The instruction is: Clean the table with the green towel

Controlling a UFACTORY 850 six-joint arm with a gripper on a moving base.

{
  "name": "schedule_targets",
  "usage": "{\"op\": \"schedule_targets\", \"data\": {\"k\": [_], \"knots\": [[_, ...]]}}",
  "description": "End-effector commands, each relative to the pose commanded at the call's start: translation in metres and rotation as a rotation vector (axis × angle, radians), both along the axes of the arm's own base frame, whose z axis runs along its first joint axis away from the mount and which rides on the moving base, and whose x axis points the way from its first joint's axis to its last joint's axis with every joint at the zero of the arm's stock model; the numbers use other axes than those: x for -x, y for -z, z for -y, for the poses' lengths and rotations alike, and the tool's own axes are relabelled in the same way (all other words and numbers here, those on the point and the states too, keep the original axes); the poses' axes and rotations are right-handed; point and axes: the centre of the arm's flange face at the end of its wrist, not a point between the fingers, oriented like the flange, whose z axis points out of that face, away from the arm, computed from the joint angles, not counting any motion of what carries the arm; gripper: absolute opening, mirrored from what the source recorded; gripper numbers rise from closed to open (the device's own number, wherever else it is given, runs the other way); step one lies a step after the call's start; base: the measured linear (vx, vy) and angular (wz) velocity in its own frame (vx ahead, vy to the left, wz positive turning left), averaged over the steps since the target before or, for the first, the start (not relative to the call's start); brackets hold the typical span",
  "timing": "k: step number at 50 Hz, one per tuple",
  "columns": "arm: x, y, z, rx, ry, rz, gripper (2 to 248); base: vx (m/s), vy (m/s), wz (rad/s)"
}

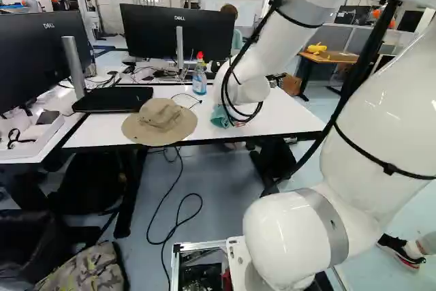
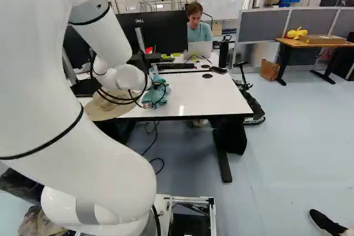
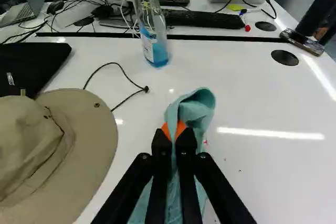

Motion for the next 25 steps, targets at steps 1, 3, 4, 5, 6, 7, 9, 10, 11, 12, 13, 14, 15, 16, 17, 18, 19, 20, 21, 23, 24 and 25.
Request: {"op": "schedule_targets", "data": {"k": [1,3,4,5,6,7,9,10,11,12,13,14,15,16,17,18,19,20,21,23,24,25], "knots": [[0.000,0.000,-0.001,0.000,-0.003,0.000,25,0.000,0.000,0.000],[-0.001,0.000,-0.004,0.000,-0.010,0.000,25,0.000,0.000,0.000],[-0.001,0.000,-0.006,0.000,-0.013,0.000,25,0.000,0.000,0.000],[-0.001,0.000,-0.007,0.000,-0.016,0.000,25,0.000,0.000,0.000],[-0.001,0.000,-0.008,0.000,-0.020,0.000,25,0.000,0.000,0.000],[-0.002,0.000,-0.010,0.000,-0.023,0.000,25,0.000,0.000,0.000],[-0.002,0.000,-0.013,0.000,-0.030,0.000,25,0.000,0.000,0.000],[-0.003,0.000,-0.014,0.000,-0.034,0.000,25,0.000,0.000,0.000],[-0.003,0.000,-0.016,0.000,-0.037,0.000,25,0.000,0.000,0.000],[-0.003,0.000,-0.017,0.000,-0.040,0.000,25,0.000,0.000,0.000],[-0.004,0.000,-0.019,0.000,-0.044,0.000,25,0.000,0.000,0.000],[-0.004,0.000,-0.020,0.000,-0.047,0.000,25,0.000,0.000,0.000],[-0.005,0.000,-0.022,0.000,-0.051,0.000,25,0.000,0.000,0.000],[-0.005,0.000,-0.023,0.000,-0.054,0.000,25,0.000,0.000,0.000],[-0.006,0.000,-0.025,0.000,-0.057,0.000,25,0.000,0.000,0.000],[-0.007,0.000,-0.026,0.000,-0.060,0.000,25,0.000,0.000,0.000],[-0.008,0.000,-0.028,0.000,-0.063,0.000,25,0.000,0.000,0.000],[-0.009,0.000,-0.029,0.000,-0.066,0.000,25,0.000,0.000,0.000],[-0.010,0.000,-0.030,0.000,-0.068,0.000,25,0.000,0.000,0.000],[-0.011,0.000,-0.032,0.000,-0.071,0.000,25,0.000,0.000,0.000],[-0.011,0.000,-0.032,0.000,-0.071,0.000,25,0.000,0.000,0.000],[-0.011,0.000,-0.032,0.000,-0.071,0.000,25,0.000,0.000,0.000]]}}
